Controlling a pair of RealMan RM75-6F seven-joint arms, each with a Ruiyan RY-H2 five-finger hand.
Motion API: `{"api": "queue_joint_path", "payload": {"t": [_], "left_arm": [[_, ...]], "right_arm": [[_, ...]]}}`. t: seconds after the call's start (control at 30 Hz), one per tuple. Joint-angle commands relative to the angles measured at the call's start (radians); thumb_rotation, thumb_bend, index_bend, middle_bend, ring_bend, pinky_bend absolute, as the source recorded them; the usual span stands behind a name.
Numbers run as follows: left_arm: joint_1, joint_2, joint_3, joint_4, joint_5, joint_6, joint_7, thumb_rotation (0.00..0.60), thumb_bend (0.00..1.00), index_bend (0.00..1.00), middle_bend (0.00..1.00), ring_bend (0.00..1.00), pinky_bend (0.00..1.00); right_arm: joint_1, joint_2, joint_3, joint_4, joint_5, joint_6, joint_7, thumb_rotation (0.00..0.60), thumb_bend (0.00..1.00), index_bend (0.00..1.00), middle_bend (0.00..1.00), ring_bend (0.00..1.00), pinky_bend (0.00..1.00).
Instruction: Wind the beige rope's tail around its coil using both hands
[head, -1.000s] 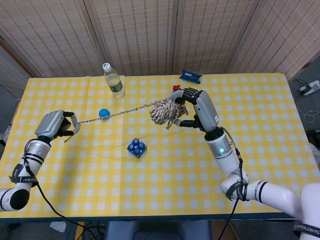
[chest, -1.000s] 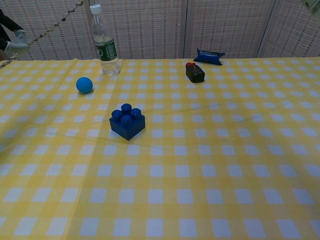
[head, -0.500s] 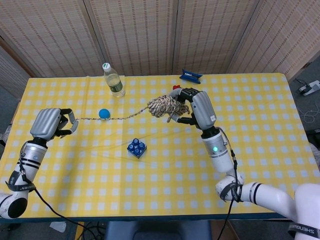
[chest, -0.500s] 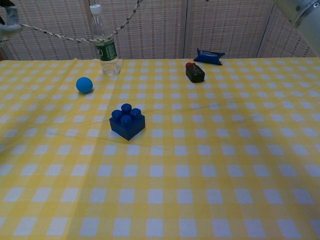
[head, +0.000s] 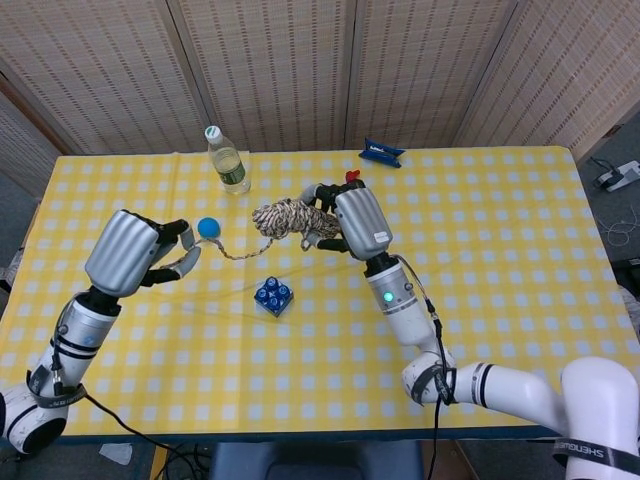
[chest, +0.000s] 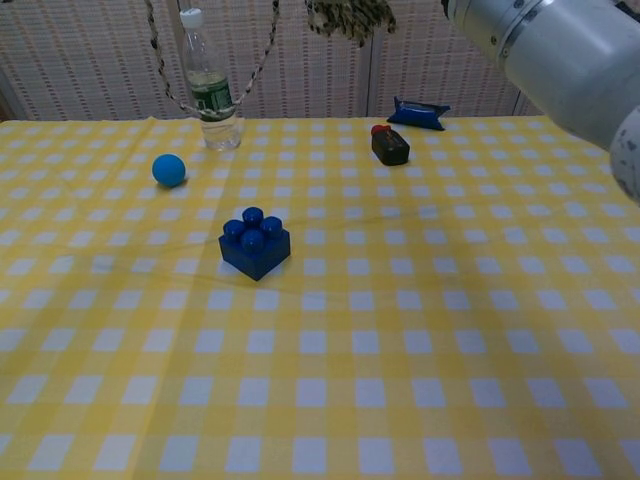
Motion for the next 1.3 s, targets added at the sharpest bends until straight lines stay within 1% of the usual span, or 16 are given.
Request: {"api": "queue_joint_path", "payload": {"t": [0.03, 0.2, 0.37, 0.47, 0.53, 0.67, 0.8, 0.93, 1.13, 1.3], "left_arm": [[-0.028, 0.009, -0.019, -0.047, 0.031, -0.004, -0.008, 0.529, 0.44, 0.77, 1.0, 0.97, 1.0], [-0.068, 0.004, -0.045, -0.089, 0.036, -0.035, -0.017, 0.53, 0.44, 0.77, 1.0, 0.97, 1.0], [-0.109, -0.008, -0.067, -0.116, -0.006, -0.091, -0.039, 0.531, 0.44, 0.77, 1.0, 0.97, 1.0], [-0.132, -0.014, -0.077, -0.123, -0.042, -0.129, -0.039, 0.537, 0.44, 0.76, 1.0, 0.97, 1.0], [-0.146, -0.023, -0.085, -0.122, -0.063, -0.144, -0.04, 0.535, 0.44, 0.76, 1.0, 0.97, 1.0], [-0.176, -0.038, -0.106, -0.115, -0.134, -0.19, -0.06, 0.53, 0.44, 0.76, 1.0, 0.97, 1.0], [-0.19, -0.046, -0.114, -0.1, -0.175, -0.209, -0.048, 0.524, 0.44, 0.76, 1.0, 0.96, 1.0], [-0.195, -0.042, -0.118, -0.087, -0.243, -0.236, -0.04, 0.515, 0.44, 0.75, 1.0, 0.96, 1.0], [-0.179, -0.016, -0.113, -0.039, -0.353, -0.273, -0.041, 0.515, 0.44, 0.74, 1.0, 0.96, 1.0], [-0.161, 0.002, -0.103, 0.008, -0.427, -0.304, -0.054, 0.522, 0.44, 0.74, 1.0, 0.96, 1.0]], "right_arm": [[0.02, -0.022, 0.015, 0.012, 0.022, -0.011, -0.033, 0.6, 0.42, 0.83, 0.7, 0.55, 0.54], [0.047, -0.038, 0.023, 0.026, 0.048, -0.037, -0.091, 0.6, 0.42, 0.83, 0.7, 0.55, 0.54], [0.072, -0.05, 0.021, 0.043, 0.045, -0.057, -0.118, 0.6, 0.41, 0.83, 0.7, 0.55, 0.54], [0.084, -0.064, 0.019, 0.062, 0.034, -0.064, -0.109, 0.6, 0.41, 0.83, 0.7, 0.55, 0.54], [0.09, -0.079, 0.012, 0.083, 0.01, -0.06, -0.079, 0.6, 0.4, 0.83, 0.7, 0.55, 0.54], [0.099, -0.095, -0.023, 0.128, -0.054, -0.071, -0.014, 0.6, 0.39, 0.84, 0.7, 0.55, 0.54], [0.102, -0.084, -0.06, 0.153, -0.119, -0.082, 0.044, 0.6, 0.38, 0.84, 0.7, 0.55, 0.54], [0.101, -0.067, -0.103, 0.17, -0.192, -0.084, 0.106, 0.6, 0.37, 0.85, 0.7, 0.55, 0.54], [0.077, -0.054, -0.157, 0.196, -0.291, -0.025, 0.224, 0.6, 0.36, 0.86, 0.71, 0.55, 0.55], [0.05, -0.043, -0.177, 0.215, -0.343, 0.042, 0.323, 0.6, 0.36, 0.87, 0.72, 0.55, 0.56]]}}
